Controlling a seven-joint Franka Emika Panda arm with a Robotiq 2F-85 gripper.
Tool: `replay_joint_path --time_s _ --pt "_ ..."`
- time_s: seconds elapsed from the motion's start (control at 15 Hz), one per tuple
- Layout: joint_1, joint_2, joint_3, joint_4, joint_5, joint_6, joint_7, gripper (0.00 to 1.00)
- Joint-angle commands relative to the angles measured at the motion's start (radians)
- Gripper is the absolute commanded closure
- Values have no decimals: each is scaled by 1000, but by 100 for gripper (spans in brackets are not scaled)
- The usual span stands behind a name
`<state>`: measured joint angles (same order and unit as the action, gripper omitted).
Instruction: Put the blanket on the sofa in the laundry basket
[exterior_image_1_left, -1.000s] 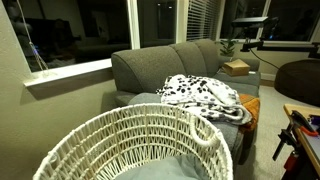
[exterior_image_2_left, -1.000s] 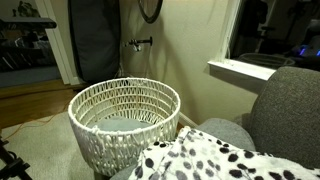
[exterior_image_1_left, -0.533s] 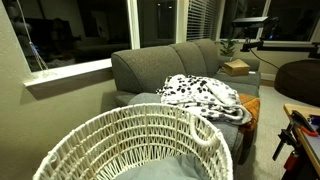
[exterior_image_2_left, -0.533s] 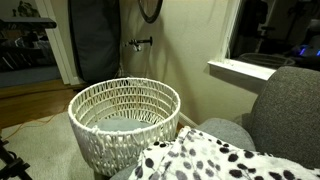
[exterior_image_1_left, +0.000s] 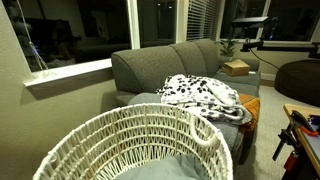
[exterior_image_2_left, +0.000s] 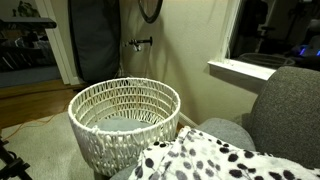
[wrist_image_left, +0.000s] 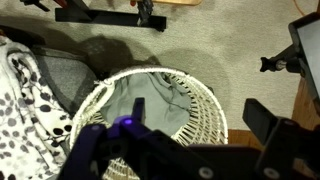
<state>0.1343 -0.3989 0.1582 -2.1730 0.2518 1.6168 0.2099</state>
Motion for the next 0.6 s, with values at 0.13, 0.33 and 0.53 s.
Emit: replay_joint_path --time_s 0.13,0.33,0.53 --pt "-32 33 18 2 -67 36 75 0" --pt "-42 54 21 -1 -108 58 119 0" --pt "-52 77 21 -6 -148 87 175 0"
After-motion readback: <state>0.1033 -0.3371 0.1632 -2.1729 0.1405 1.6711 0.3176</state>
